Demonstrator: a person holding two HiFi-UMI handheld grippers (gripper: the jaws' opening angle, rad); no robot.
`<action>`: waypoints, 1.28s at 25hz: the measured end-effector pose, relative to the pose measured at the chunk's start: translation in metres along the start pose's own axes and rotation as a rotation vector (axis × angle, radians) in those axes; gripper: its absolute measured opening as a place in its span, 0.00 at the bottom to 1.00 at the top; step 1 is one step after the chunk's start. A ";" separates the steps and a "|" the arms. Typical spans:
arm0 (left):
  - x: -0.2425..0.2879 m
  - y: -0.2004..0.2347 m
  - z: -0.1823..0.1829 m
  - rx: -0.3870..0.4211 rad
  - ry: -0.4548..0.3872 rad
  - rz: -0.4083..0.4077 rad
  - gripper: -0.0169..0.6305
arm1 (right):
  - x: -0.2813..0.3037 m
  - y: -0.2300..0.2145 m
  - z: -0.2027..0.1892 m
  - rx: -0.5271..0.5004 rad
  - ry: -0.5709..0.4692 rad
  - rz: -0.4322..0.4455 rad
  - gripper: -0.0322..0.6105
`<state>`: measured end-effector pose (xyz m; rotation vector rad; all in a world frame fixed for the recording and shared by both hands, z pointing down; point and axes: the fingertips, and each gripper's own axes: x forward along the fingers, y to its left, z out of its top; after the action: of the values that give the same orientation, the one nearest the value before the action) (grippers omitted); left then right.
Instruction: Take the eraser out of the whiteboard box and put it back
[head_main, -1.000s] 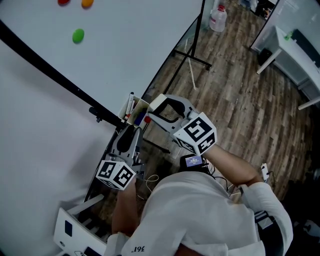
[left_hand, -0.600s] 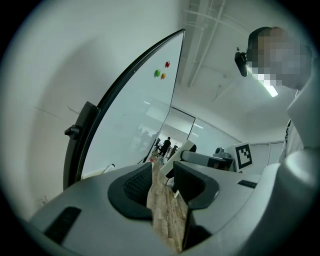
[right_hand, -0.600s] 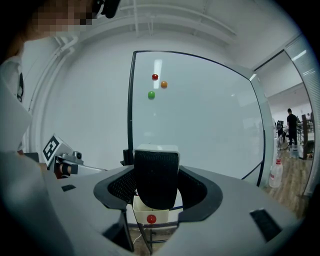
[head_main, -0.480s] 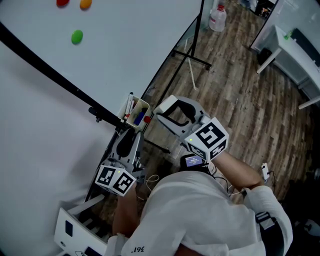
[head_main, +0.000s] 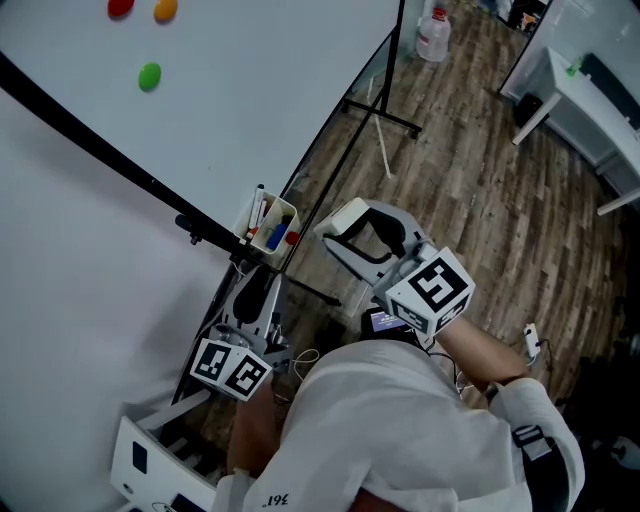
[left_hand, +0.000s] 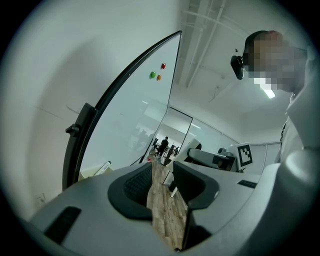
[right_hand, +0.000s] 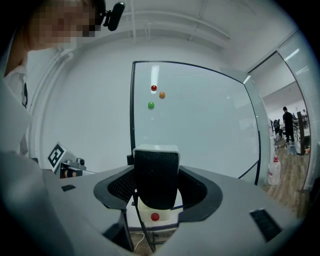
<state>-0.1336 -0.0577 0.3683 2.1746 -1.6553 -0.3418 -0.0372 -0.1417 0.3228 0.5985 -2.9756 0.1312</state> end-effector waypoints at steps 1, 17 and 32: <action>-0.001 0.000 -0.001 -0.002 0.002 -0.002 0.24 | -0.003 -0.001 -0.001 0.005 0.001 -0.004 0.46; -0.017 -0.007 -0.016 -0.025 0.030 -0.005 0.24 | -0.040 -0.007 -0.020 0.061 0.029 -0.063 0.46; -0.027 -0.004 -0.048 -0.073 0.096 0.011 0.24 | -0.057 -0.010 -0.050 0.118 0.074 -0.097 0.46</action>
<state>-0.1173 -0.0230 0.4084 2.0939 -1.5775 -0.2860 0.0227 -0.1237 0.3658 0.7324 -2.8761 0.3162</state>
